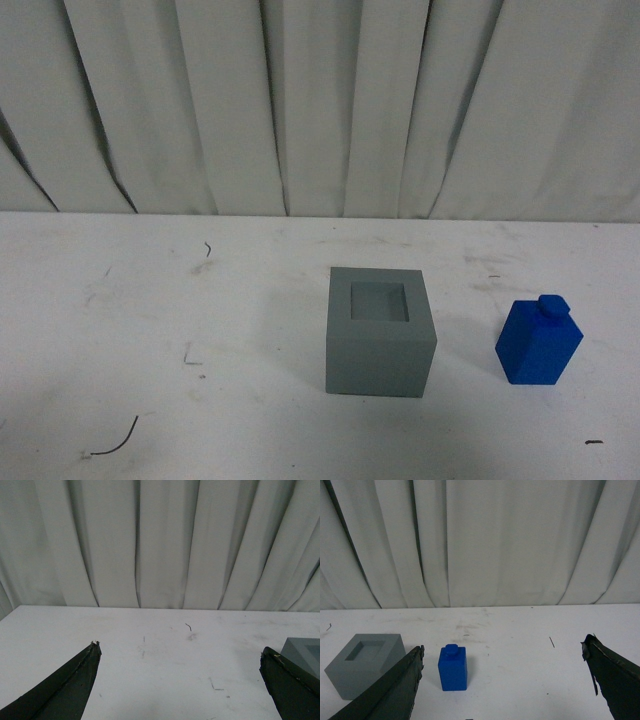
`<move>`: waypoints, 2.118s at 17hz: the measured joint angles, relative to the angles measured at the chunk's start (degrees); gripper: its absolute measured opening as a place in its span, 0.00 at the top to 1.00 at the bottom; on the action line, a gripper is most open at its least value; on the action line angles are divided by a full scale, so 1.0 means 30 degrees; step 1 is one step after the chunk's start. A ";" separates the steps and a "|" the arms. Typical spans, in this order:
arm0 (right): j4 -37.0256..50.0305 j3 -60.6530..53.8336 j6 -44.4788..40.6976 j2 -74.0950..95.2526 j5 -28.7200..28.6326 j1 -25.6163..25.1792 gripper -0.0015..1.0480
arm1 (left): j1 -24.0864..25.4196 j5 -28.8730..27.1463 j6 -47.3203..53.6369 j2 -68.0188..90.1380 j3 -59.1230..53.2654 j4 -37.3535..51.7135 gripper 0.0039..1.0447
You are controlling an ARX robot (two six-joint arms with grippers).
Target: Insert blue part into gray base
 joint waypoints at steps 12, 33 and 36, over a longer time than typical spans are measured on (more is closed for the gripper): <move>0.0000 0.0000 0.0000 0.0000 0.0000 0.0000 0.06 | 0.0000 0.0000 -0.0007 0.0000 0.0000 0.0000 0.06; 2.2309 0.9653 -0.0474 2.7022 -0.7249 -0.7978 0.06 | 0.0000 0.0000 -0.0007 0.0000 0.0000 0.0000 0.06; 1.7682 1.5212 -0.3417 3.0833 -1.0637 -0.6885 0.06 | 0.0000 0.0007 0.0000 0.0000 0.0000 -0.0007 0.06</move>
